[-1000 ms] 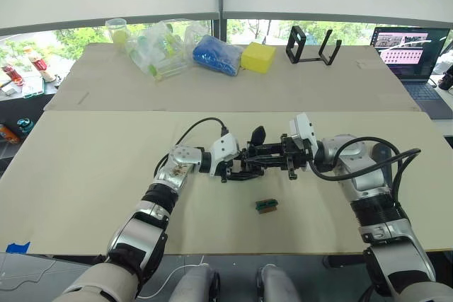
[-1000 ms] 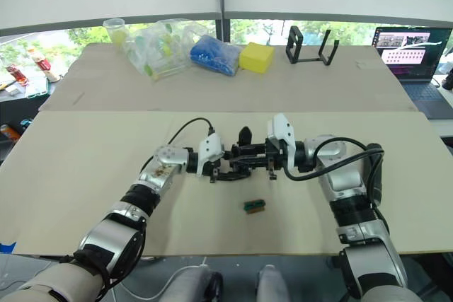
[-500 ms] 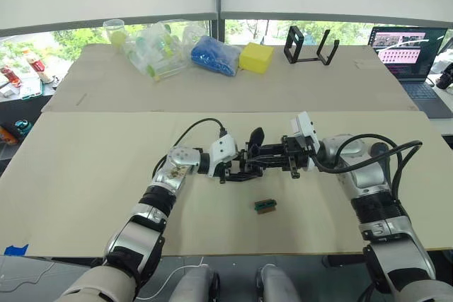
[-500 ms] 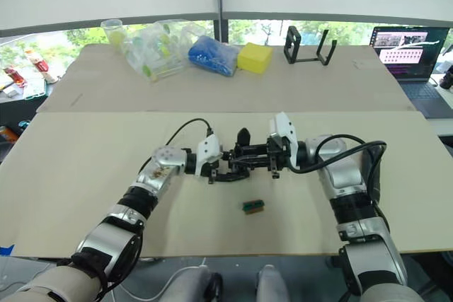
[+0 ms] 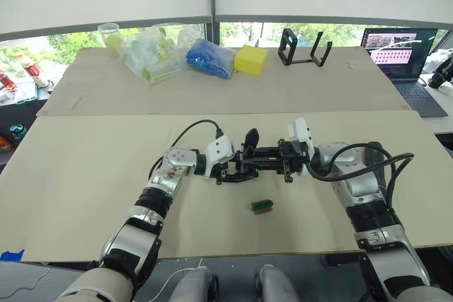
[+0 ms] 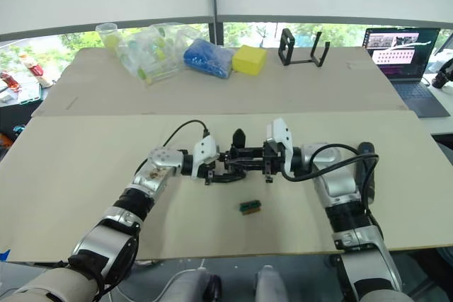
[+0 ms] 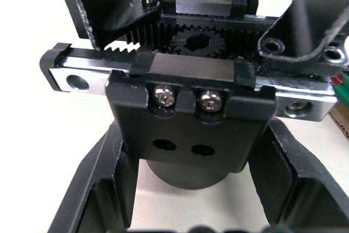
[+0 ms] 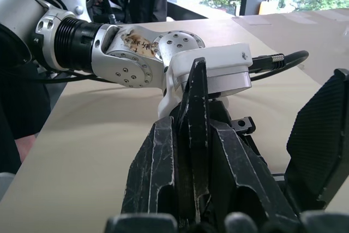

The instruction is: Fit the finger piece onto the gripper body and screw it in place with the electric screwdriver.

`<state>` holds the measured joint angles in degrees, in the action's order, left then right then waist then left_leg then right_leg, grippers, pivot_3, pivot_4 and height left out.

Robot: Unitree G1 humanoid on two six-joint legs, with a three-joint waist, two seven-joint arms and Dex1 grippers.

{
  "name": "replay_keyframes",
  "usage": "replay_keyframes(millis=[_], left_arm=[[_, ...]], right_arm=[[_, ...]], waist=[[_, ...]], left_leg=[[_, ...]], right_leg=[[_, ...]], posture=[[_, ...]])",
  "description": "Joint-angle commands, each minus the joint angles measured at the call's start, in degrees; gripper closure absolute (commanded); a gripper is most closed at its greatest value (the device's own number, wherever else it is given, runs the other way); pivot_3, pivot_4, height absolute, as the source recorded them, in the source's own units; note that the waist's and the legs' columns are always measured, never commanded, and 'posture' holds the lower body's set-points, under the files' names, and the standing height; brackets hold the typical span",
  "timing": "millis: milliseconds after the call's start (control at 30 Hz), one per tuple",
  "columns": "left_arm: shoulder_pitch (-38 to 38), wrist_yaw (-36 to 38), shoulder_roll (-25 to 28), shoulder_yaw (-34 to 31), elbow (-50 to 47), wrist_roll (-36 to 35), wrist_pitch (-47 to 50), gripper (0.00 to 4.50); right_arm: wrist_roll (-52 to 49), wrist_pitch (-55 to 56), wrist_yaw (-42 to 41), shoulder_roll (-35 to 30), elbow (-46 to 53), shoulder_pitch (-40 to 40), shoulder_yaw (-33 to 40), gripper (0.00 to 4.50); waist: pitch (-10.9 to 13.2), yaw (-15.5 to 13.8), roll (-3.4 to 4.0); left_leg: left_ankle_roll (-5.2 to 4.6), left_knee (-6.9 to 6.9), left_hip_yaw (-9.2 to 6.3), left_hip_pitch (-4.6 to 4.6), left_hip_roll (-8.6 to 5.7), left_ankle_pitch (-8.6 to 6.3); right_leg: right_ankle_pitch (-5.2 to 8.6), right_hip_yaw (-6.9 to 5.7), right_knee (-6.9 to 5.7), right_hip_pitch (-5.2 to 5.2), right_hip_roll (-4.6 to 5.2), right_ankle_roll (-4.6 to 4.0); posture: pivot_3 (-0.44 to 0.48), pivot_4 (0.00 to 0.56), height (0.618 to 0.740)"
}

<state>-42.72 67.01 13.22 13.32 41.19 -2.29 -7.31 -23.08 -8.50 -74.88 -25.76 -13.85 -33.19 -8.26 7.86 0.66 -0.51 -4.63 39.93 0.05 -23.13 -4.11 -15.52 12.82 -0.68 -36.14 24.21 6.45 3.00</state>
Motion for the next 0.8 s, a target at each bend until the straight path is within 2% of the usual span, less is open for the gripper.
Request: replay_keyframes(millis=[33, 233, 500, 667, 800], left_arm=[[-0.05, 0.43, -0.19, 0.05, -1.93, -0.56, 0.11, 2.2], [0.13, 0.09, -0.62, 0.09, -1.92, -0.59, 0.19, 2.2], [0.64, -0.31, -0.39, -0.02, -2.75, -0.78, 0.53, 2.2], [0.51, -0.74, -0.2, -0.2, -2.71, -0.84, 0.83, 2.2], [0.57, -0.78, -0.23, -0.16, -2.88, -0.88, 0.96, 2.2]], right_arm=[[4.48, -1.35, -0.37, 0.48, -3.88, 1.63, -4.44, 4.15], [6.19, -3.69, -5.25, -1.53, -6.75, -0.29, -7.57, 4.15], [8.45, 5.98, 1.1, 0.4, -11.3, 0.29, -4.06, 4.15], [8.23, 5.56, -2.83, -2.33, -9.63, 2.46, -5.68, 4.15], [8.49, -0.19, -6.63, -3.95, -10.91, 1.04, -8.85, 4.15]], waist=[[-0.01, 0.04, 0.01], [-0.1, 0.04, 0.02], [-0.61, 0.21, -0.06], [-0.67, 0.09, -0.01], [-0.67, 0.05, -0.01]], left_leg=[[0.0, 0.0, 0.0, 0.0, 0.0, 0.0], [0.0, -0.01, 0.0, 0.01, 0.0, 0.0], [0.01, -0.09, -0.01, 0.19, 0.01, -0.01], [0.02, -0.12, -0.02, 0.29, 0.03, -0.01], [0.0, -0.13, -0.02, 0.28, 0.02, -0.04]], right_leg=[[0.0, 0.0, 0.0, 0.01, 0.0, 0.0], [0.0, 0.01, 0.0, 0.01, 0.01, 0.0], [0.0, 0.07, 0.06, -0.09, 0.03, 0.0], [0.0, 0.12, 0.04, -0.07, 0.05, -0.01], [0.0, 0.12, 0.07, -0.07, 0.07, -0.01]], posture=[[0.0, 0.15, 0.74], [0.0, 0.15, 0.74], [0.0, 0.15, 0.74], [0.0, 0.15, 0.74], [0.0, 0.15, 0.74]])
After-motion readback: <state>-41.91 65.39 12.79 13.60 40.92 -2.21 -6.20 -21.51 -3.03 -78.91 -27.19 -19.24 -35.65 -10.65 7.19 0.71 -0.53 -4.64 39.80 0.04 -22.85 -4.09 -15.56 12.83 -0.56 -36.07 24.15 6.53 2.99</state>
